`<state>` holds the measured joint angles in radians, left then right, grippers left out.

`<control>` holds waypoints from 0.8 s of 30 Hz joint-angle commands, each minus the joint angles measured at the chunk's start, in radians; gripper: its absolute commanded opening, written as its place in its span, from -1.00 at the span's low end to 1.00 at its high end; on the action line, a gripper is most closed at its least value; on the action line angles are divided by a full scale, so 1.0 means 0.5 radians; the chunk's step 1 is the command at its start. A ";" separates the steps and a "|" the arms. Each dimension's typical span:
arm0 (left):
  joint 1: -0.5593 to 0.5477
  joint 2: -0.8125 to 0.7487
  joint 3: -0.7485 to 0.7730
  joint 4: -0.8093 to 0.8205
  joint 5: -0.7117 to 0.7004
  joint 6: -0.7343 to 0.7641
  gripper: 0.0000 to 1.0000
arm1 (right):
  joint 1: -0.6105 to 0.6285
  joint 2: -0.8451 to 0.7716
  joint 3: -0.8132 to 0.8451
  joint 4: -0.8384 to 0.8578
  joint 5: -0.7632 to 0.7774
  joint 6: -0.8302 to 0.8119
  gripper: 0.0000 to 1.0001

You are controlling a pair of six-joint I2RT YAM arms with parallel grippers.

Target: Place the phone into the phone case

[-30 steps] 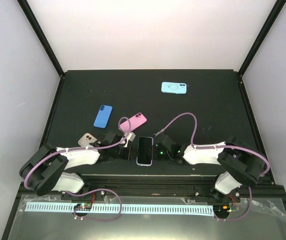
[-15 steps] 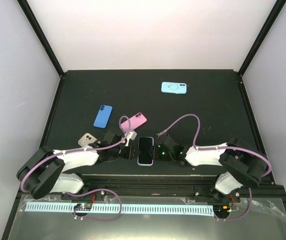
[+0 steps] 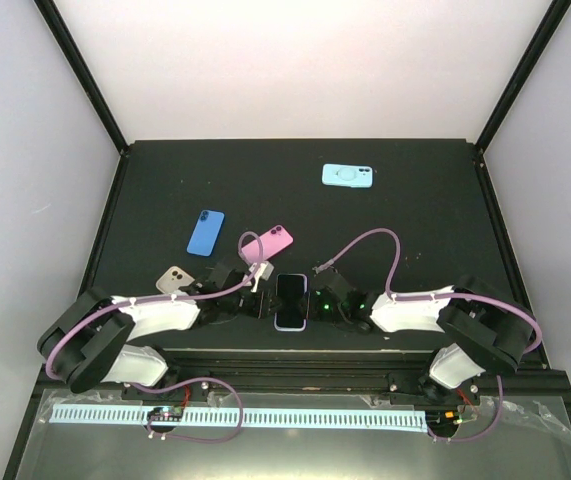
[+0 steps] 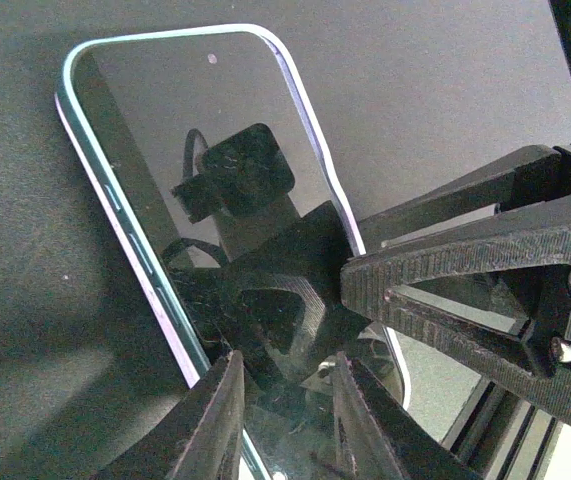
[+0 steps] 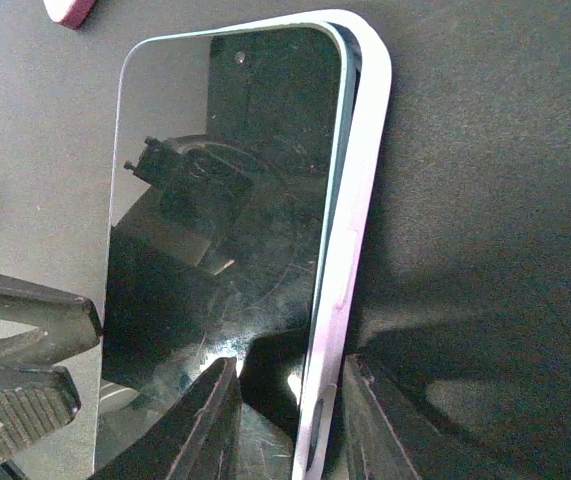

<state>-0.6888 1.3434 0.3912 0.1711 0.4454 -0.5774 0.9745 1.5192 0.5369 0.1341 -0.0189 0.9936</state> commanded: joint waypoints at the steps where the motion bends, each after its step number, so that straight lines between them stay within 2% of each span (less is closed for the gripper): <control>1: -0.010 -0.029 0.038 -0.029 -0.091 0.029 -0.43 | -0.007 0.003 -0.031 -0.026 0.042 0.006 -0.39; 5: -0.010 0.012 0.031 -0.020 -0.106 0.043 -0.42 | -0.007 0.030 -0.016 -0.019 0.023 -0.002 -0.39; 15: -0.035 0.172 0.012 0.125 -0.066 -0.013 -0.72 | -0.012 0.052 -0.020 0.121 -0.085 -0.009 -0.39; 21: -0.034 0.156 -0.029 0.184 -0.044 -0.050 -0.74 | -0.086 -0.021 -0.176 0.392 -0.202 0.095 -0.36; 24: -0.034 0.127 -0.047 0.199 -0.042 -0.063 -0.72 | -0.109 -0.066 -0.213 0.411 -0.215 0.139 -0.34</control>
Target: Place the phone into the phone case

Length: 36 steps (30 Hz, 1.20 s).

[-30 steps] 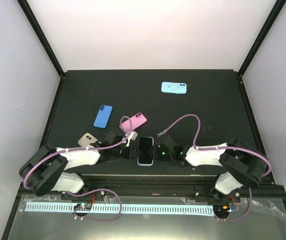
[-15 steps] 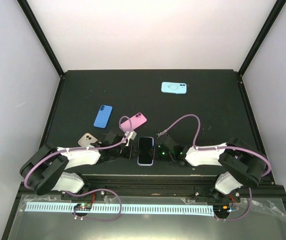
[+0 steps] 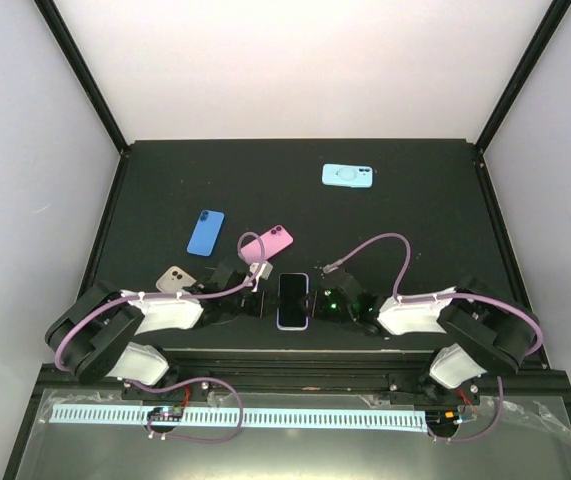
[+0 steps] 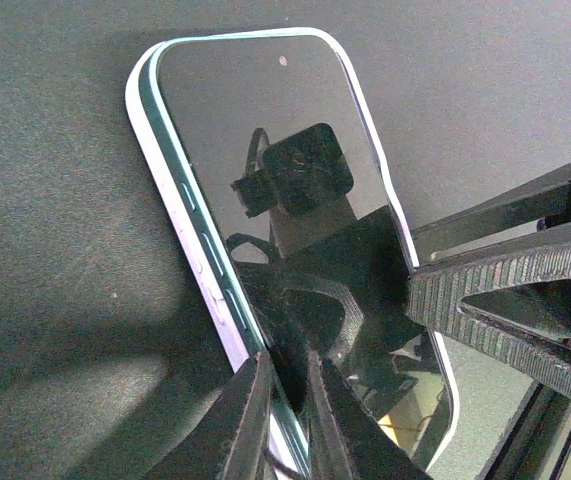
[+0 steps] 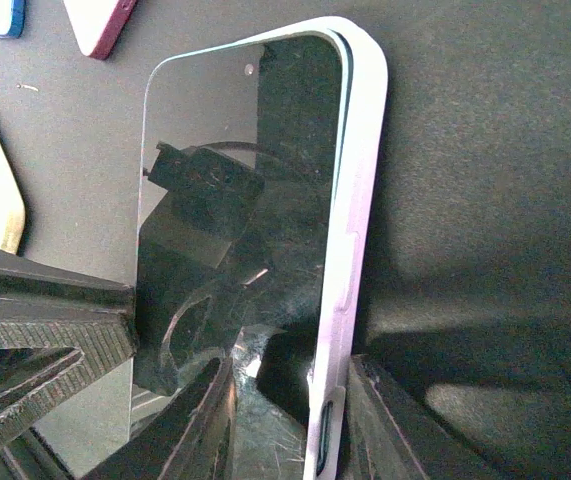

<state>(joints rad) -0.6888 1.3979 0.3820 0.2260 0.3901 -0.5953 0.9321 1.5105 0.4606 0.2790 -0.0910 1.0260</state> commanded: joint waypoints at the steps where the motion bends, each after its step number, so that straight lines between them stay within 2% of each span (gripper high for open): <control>1: -0.035 0.008 -0.033 0.089 0.068 -0.030 -0.72 | -0.026 -0.067 -0.062 0.097 -0.058 0.078 -0.34; 5: -0.034 -0.005 -0.043 0.087 0.060 -0.035 -0.70 | -0.027 -0.109 -0.034 -0.087 0.029 0.107 -0.28; 12: -0.035 0.008 -0.049 0.095 0.055 -0.031 -0.69 | -0.028 0.034 -0.027 -0.035 -0.011 0.158 -0.08; 17: -0.036 -0.012 -0.052 0.037 -0.006 -0.003 -0.69 | -0.027 0.104 0.005 0.128 -0.123 0.155 -0.06; 31: -0.031 -0.052 -0.108 0.041 -0.026 -0.030 -0.72 | -0.039 -0.063 -0.098 0.581 -0.314 0.272 -0.07; 36: -0.028 -0.063 -0.123 0.066 -0.016 -0.049 -0.71 | -0.044 -0.124 -0.147 0.647 -0.309 0.284 -0.06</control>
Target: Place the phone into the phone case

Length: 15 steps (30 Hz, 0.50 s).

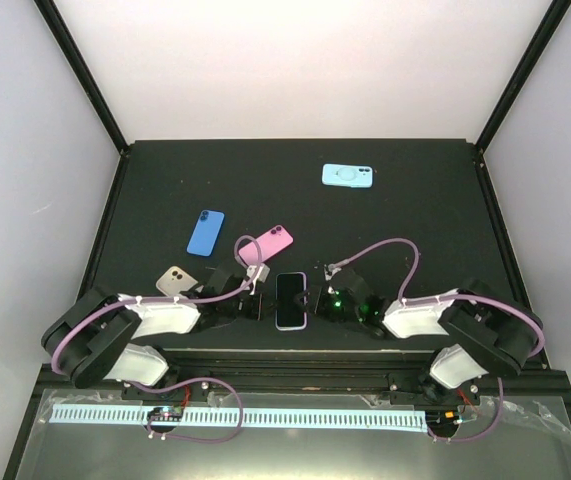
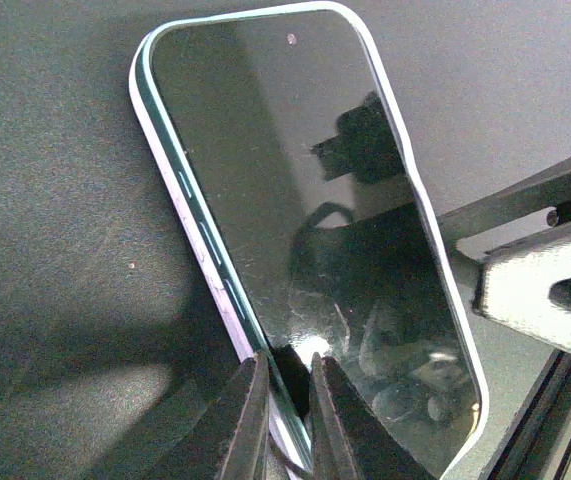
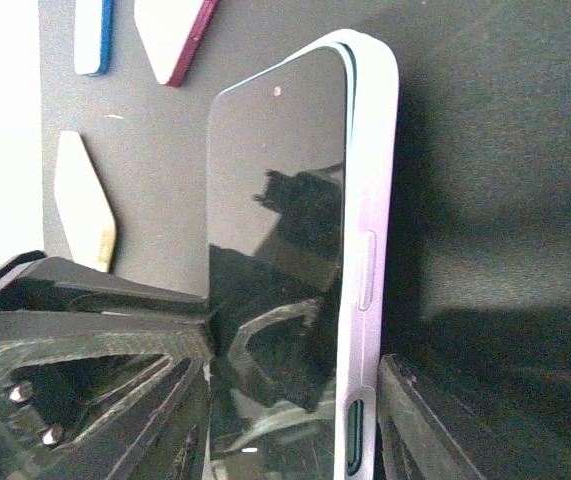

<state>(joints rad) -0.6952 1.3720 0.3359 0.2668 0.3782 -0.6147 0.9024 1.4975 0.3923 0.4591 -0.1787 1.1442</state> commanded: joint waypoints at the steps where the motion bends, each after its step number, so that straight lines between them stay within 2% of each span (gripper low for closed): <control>1: -0.016 -0.017 -0.031 -0.022 0.003 -0.007 -0.70 | 0.014 -0.113 -0.018 0.290 -0.128 0.049 -0.07; 8: -0.003 -0.051 -0.037 0.020 0.051 -0.044 -0.65 | 0.010 -0.105 -0.034 0.304 -0.122 0.047 -0.07; 15: 0.000 -0.018 -0.057 0.072 0.074 -0.075 -0.61 | 0.008 0.039 -0.094 0.612 -0.237 0.134 -0.09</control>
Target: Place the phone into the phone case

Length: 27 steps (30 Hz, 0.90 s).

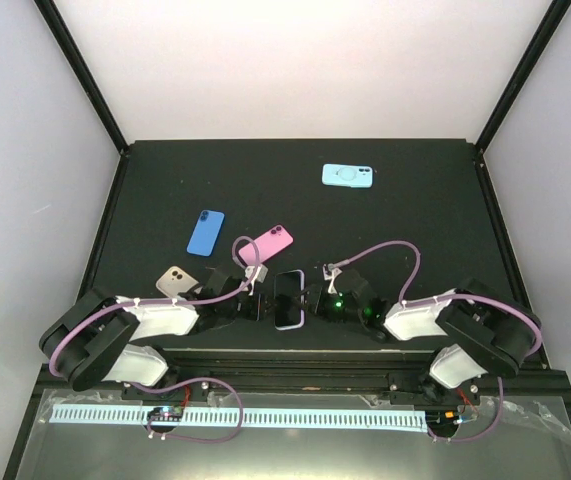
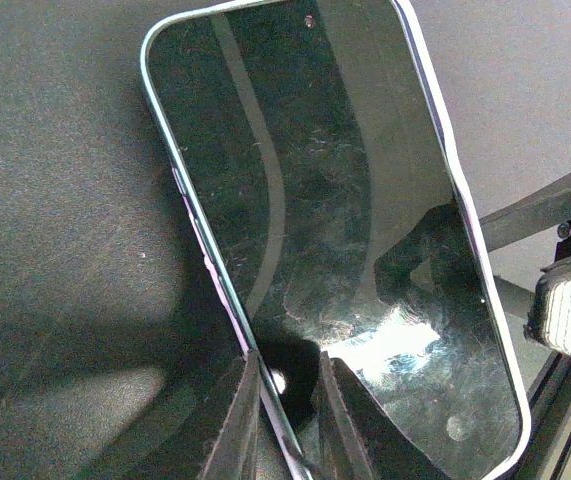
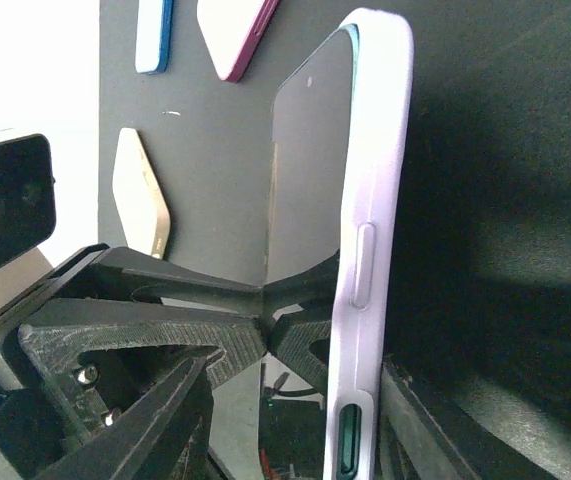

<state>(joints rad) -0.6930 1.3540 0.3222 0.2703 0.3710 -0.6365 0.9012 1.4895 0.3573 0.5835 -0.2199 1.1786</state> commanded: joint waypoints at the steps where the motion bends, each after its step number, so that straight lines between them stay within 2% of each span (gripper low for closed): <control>1: -0.005 0.020 -0.035 0.076 0.091 -0.039 -0.60 | 0.006 0.064 -0.032 0.400 -0.160 0.074 -0.09; 5: -0.006 0.032 -0.048 0.099 0.084 -0.052 -0.59 | 0.004 0.079 -0.012 0.344 -0.141 0.040 -0.12; 11: -0.002 0.008 -0.055 0.111 0.121 -0.087 -0.56 | 0.000 0.120 0.071 0.073 -0.061 -0.014 -0.40; 19: 0.045 -0.241 -0.052 0.064 0.140 -0.150 -0.54 | -0.014 0.079 0.011 0.143 -0.090 -0.034 -0.83; 23: 0.117 -0.452 0.034 -0.112 0.215 -0.126 -0.34 | -0.016 -0.056 -0.045 0.171 -0.093 -0.048 -0.92; 27: 0.161 -0.814 0.118 -0.381 0.200 -0.097 0.09 | -0.013 -0.313 -0.072 0.012 -0.058 -0.103 -0.92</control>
<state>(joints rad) -0.6334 1.0882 0.3088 0.2035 0.4484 -0.7010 0.8959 1.4651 0.3298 0.5903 -0.2569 1.1706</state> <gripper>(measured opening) 0.453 0.103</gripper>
